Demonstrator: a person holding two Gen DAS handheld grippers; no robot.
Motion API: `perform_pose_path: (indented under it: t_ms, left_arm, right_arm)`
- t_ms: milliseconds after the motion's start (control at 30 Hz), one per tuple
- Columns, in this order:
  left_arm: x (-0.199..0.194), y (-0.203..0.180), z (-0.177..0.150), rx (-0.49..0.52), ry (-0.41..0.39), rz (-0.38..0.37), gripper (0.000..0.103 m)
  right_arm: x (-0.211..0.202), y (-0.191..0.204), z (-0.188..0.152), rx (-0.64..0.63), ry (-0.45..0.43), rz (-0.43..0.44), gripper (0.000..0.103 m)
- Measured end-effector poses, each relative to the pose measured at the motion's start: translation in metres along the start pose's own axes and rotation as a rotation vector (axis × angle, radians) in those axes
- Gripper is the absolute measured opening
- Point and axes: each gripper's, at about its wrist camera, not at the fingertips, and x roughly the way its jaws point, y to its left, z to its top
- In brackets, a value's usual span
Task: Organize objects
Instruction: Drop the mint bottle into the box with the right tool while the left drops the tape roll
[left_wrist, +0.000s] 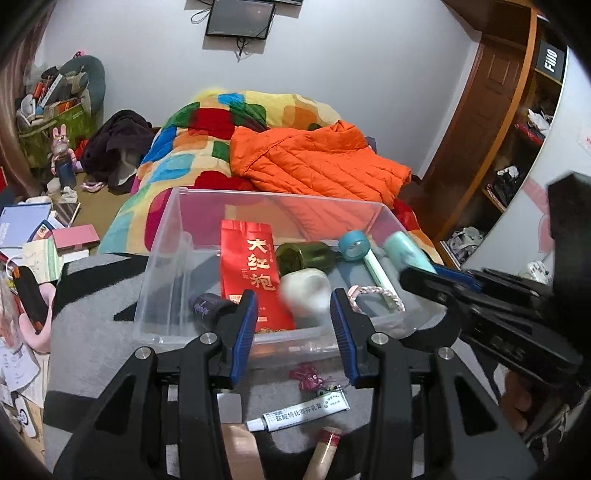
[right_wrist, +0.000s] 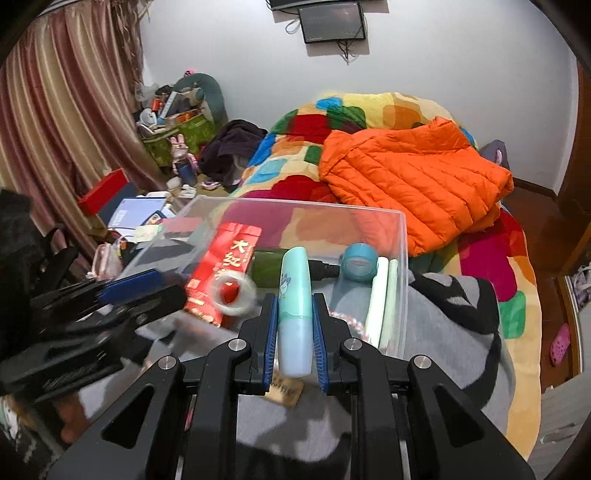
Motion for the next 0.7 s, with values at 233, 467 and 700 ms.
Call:
perform_pose_path:
  t_ms: [233, 467, 700]
  left_arm:
    - [-0.012, -0.004, -0.011, 0.034, 0.001, -0.012, 0.054]
    - [-0.029, -0.001, -0.031, 0.045, 0.018, -0.023, 0.057]
    - [-0.040, 0.006, -0.056, 0.063, 0.049, -0.011, 0.060]
  right_arm:
    - [0.017, -0.004, -0.002, 0.013, 0.041, 0.007, 0.015]
    - [0.008, 0.006, -0.007, -0.024, 0.040, 0.001, 0.017]
    - [-0.018, 0.022, -0.018, -0.059, 0.012, 0.077, 0.028]
